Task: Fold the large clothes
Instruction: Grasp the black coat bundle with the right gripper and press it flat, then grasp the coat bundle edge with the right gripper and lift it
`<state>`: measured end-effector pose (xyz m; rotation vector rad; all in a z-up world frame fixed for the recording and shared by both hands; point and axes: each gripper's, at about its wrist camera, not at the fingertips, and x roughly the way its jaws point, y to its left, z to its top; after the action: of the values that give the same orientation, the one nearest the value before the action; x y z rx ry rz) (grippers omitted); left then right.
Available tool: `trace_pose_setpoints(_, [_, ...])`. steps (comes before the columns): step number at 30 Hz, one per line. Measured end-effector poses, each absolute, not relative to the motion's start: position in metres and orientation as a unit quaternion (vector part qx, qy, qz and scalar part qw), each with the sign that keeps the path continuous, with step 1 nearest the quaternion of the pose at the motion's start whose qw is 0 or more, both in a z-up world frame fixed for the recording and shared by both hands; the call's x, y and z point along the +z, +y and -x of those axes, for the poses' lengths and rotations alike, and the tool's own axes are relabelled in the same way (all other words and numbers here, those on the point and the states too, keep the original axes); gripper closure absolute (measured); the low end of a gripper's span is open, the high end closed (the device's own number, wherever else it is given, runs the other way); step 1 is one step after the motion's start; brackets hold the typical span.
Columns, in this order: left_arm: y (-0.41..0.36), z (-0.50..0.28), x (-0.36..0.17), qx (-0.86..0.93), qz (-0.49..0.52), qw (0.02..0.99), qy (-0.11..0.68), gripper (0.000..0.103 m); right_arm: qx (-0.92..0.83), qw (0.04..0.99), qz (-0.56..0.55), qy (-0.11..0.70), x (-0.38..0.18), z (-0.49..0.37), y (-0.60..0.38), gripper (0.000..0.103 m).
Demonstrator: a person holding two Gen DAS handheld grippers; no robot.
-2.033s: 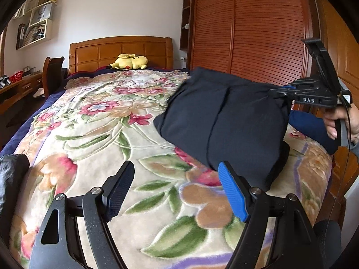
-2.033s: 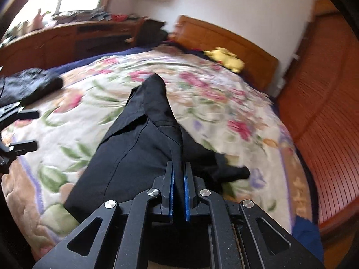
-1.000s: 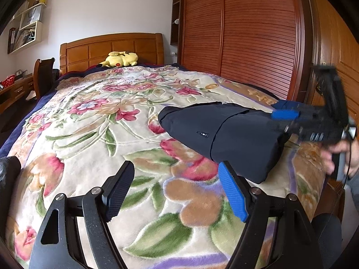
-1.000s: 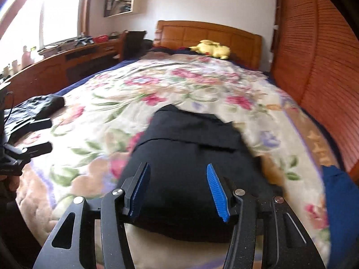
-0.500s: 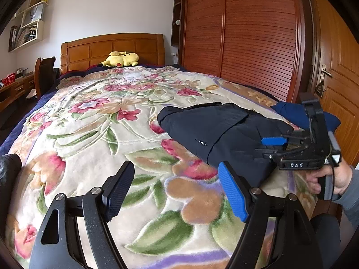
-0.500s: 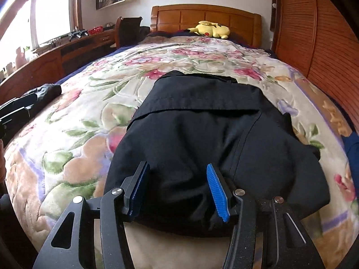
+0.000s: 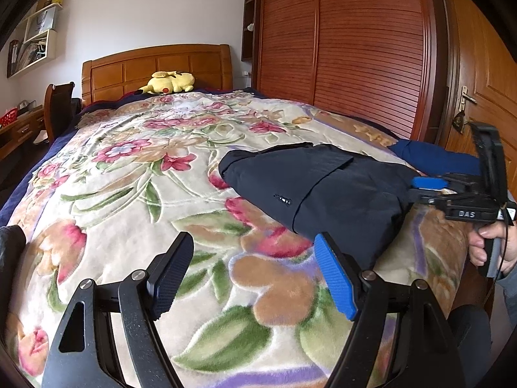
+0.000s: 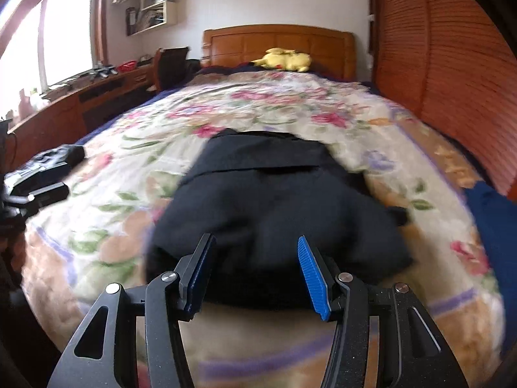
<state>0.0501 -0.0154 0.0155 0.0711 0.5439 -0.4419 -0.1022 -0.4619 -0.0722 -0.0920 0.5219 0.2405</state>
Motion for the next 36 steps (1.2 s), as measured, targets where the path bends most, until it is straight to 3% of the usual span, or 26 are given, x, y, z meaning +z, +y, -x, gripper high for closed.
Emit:
trace_pose_setpoints(9, [-0.025, -0.071, 0.017, -0.215, -0.026, 0.937, 0.276, 0.025, 0.062, 0.959, 0.01, 0.275, -0.093, 0.103, -0.526, 0.048])
trace_pose_setpoints(28, [-0.04, -0.079, 0.009, -0.213, -0.039, 0.935, 0.28, 0.025, 0.122, 0.933, -0.074, 0.331, -0.136, 0.036, -0.519, 0.049])
trace_pose_setpoints(32, [-0.039, -0.079, 0.009, -0.213, -0.038, 0.935, 0.28, 0.025, 0.14, 0.929, -0.079, 0.334, -0.138, 0.034, -0.521, 0.066])
trace_pose_setpoints(33, [-0.039, -0.079, 0.009, -0.213, -0.038, 0.935, 0.28, 0.025, 0.145, 0.928, -0.08, 0.333, -0.138, 0.035, -0.523, 0.08])
trace_pose_setpoints(34, [-0.039, -0.079, 0.009, -0.214, -0.037, 0.935, 0.28, 0.025, 0.15, 0.928, -0.082, 0.331, -0.137, 0.035, -0.524, 0.086])
trace_pose_setpoints(36, [-0.039, -0.079, 0.009, -0.215, -0.034, 0.935, 0.281, 0.025, 0.154, 0.929, -0.085, 0.325, -0.134, 0.04, -0.528, 0.089])
